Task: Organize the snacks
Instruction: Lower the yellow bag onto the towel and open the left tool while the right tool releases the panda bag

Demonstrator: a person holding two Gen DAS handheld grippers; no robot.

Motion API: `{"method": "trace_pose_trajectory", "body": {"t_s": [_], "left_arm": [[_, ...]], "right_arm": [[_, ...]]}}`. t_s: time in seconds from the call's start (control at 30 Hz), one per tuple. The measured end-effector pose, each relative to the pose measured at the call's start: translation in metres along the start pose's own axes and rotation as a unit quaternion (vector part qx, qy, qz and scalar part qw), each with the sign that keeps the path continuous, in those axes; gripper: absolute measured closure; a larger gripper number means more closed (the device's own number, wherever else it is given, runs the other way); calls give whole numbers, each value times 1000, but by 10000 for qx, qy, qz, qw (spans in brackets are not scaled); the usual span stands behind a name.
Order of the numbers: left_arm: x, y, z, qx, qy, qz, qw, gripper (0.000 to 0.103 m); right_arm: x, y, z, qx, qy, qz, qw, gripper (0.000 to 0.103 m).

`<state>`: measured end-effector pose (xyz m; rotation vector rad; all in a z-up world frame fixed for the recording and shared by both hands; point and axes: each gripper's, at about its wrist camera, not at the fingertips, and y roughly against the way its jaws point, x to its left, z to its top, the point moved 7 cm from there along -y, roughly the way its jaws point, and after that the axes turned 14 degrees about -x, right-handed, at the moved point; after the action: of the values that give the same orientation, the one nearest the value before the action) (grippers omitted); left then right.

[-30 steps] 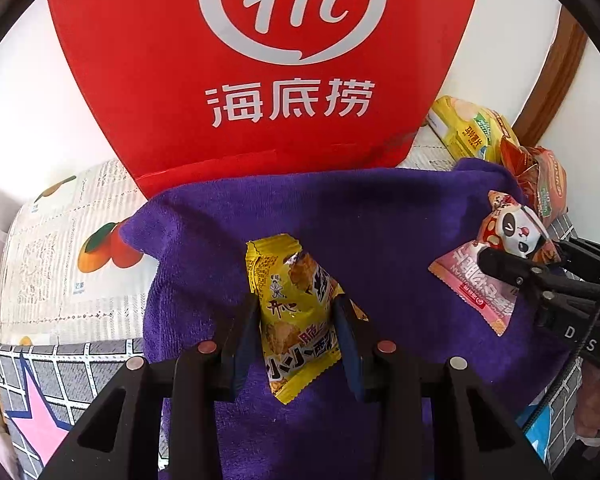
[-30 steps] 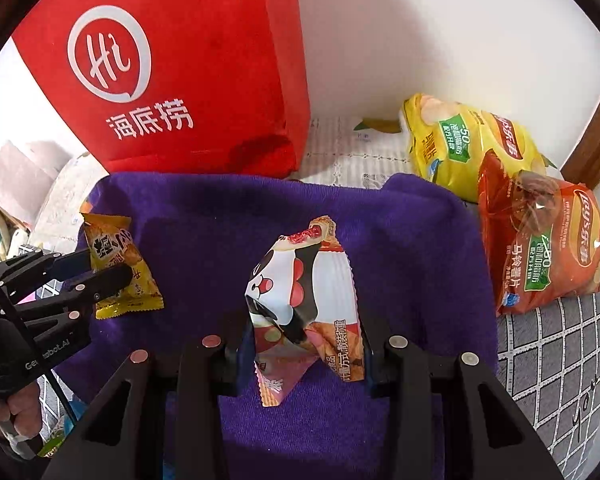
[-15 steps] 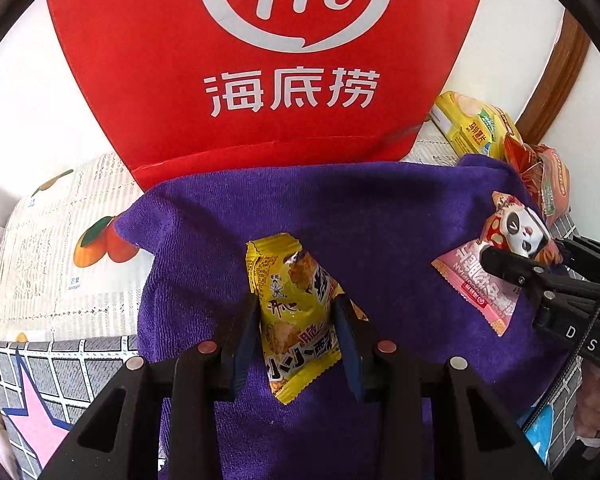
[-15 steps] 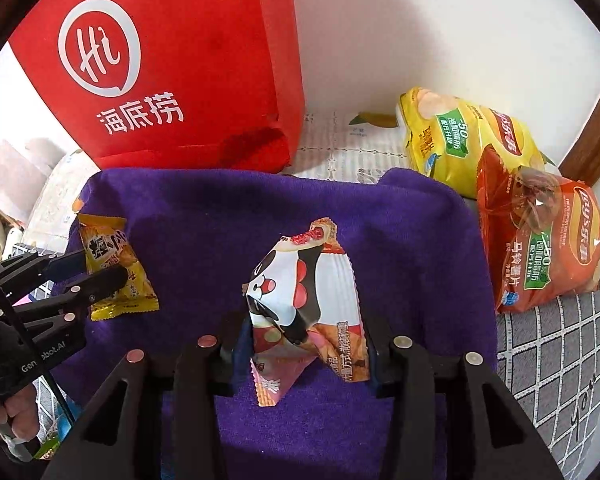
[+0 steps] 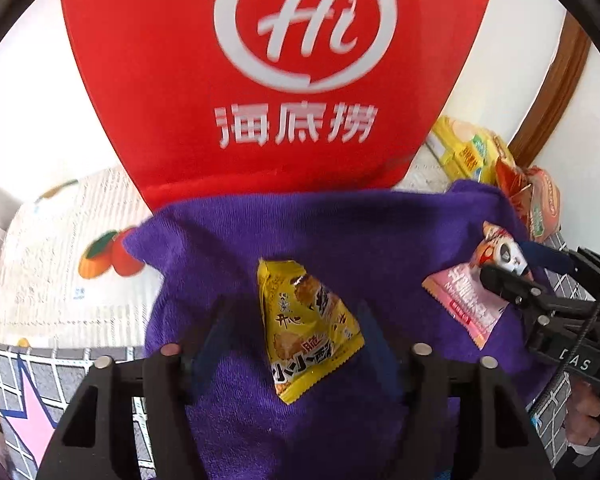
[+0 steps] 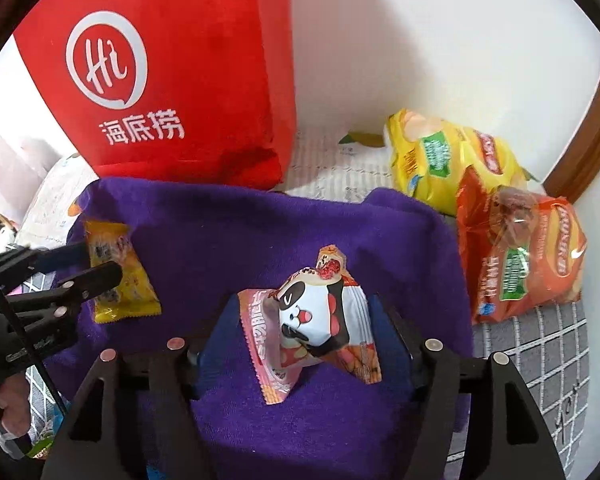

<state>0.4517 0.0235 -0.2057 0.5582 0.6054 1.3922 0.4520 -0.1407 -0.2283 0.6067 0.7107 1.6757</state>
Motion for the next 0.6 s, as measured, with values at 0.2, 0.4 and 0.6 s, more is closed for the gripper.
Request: {"method": "trace_pose_trajectory", "body": {"t_s": [0.2,0.4,0.6], "left_arm": [[1,10,5,-70,93,-19,9999,39],[3,33,13,-251,192,-41,9995,40],[2,83,31,-724,179,-51,9972,40]], "right_arm": [[-1,14,6,-156,86,-238,9996,36],[-9,50,22,-481,-163,-307,9982,36],[-2,106,22,-615,-277,-119,9977,36]]}}
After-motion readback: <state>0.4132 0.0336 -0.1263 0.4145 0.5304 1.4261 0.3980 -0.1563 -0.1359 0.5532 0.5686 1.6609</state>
